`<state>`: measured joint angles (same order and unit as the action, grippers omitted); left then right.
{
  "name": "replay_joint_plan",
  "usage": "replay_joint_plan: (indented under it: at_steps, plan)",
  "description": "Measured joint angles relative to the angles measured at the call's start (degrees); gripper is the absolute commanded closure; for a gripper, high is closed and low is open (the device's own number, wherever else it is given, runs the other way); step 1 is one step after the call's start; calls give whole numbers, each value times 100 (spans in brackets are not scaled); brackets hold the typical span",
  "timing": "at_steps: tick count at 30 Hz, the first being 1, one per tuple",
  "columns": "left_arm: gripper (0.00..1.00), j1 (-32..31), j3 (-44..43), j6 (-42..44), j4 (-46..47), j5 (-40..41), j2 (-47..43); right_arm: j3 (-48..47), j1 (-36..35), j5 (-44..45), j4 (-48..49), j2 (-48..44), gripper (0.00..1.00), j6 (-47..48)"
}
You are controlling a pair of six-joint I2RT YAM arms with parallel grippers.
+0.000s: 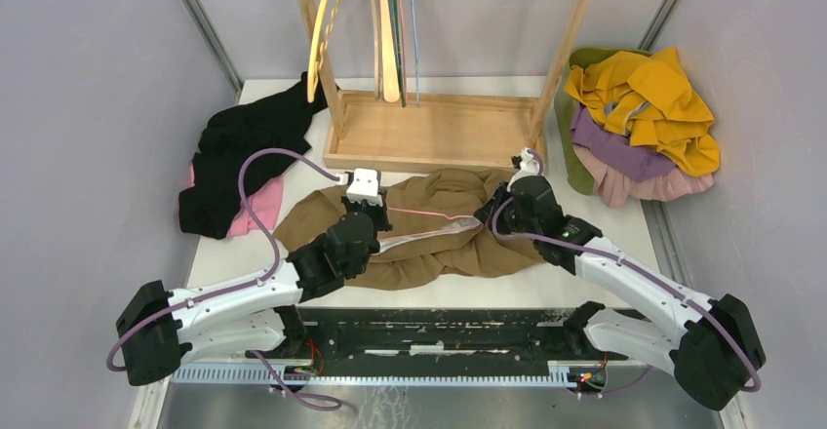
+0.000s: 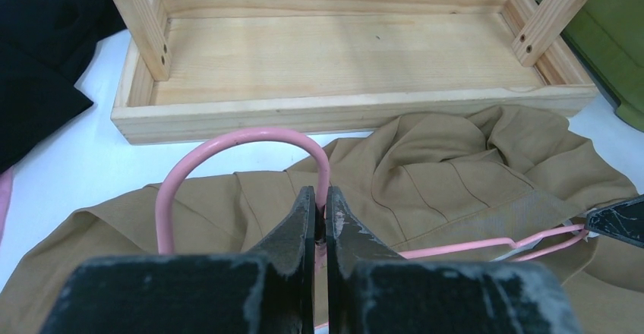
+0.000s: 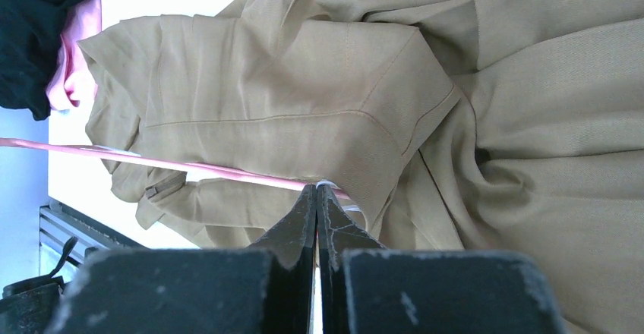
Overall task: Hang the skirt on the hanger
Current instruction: Hang the skirt on the hanger.
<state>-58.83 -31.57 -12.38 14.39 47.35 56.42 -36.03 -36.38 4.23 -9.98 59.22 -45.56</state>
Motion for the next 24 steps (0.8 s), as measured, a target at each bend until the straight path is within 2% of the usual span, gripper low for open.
replay_joint_plan:
  at_steps: [11,24]
  plan:
    - [97,0,168,448,496,59,-210,-234,9,-179,-87,101,99,50]
    - [97,0,603,1285,1572,20,-442,-662,57,-391,-223,433,99,63]
